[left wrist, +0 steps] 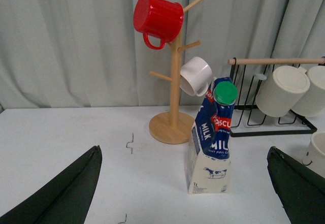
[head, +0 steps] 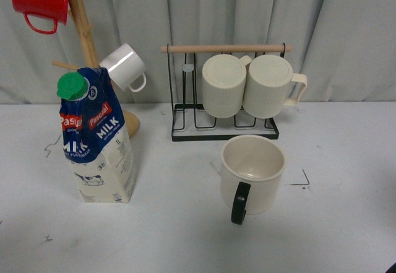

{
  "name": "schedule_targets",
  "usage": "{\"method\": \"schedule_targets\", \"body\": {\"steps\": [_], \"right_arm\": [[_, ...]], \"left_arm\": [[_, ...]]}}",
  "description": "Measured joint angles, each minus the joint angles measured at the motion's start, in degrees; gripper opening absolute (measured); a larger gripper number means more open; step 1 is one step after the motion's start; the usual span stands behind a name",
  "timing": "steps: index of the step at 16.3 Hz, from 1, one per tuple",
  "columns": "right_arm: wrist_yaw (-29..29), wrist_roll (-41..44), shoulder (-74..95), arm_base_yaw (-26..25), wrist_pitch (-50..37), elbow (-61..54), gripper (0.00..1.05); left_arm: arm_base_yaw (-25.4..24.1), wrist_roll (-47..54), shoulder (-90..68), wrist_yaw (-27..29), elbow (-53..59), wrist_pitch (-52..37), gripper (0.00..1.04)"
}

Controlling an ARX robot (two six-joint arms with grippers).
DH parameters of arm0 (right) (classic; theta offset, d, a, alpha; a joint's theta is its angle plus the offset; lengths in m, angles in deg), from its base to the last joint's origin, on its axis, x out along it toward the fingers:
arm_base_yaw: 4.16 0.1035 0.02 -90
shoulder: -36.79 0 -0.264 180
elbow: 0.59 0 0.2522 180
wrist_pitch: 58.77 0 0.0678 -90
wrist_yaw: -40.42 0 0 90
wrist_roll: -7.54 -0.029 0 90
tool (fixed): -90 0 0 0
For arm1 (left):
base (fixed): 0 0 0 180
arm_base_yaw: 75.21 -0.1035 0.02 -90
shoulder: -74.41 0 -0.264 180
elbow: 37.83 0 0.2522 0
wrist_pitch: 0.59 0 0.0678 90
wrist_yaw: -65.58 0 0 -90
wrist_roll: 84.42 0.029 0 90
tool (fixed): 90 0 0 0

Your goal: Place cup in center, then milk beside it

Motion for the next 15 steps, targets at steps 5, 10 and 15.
{"method": "schedule_targets", "body": {"steps": [5,10,15], "right_arm": [[-4.9,0.0,-8.4,-5.8,2.8,-6.6,0.02],[-5.4,0.0,-20.1,-6.1,12.0,-8.8,0.02],[-5.4,0.0,-31.5,-6.1,21.8,-9.4,0.02]], "left_arm": [[0.0,0.0,0.0,0.0,0.0,0.0,0.98],[0.0,0.0,0.0,0.0,0.0,0.0,0.98],[0.0,0.0,0.0,0.0,0.0,0.0,0.98]]}}
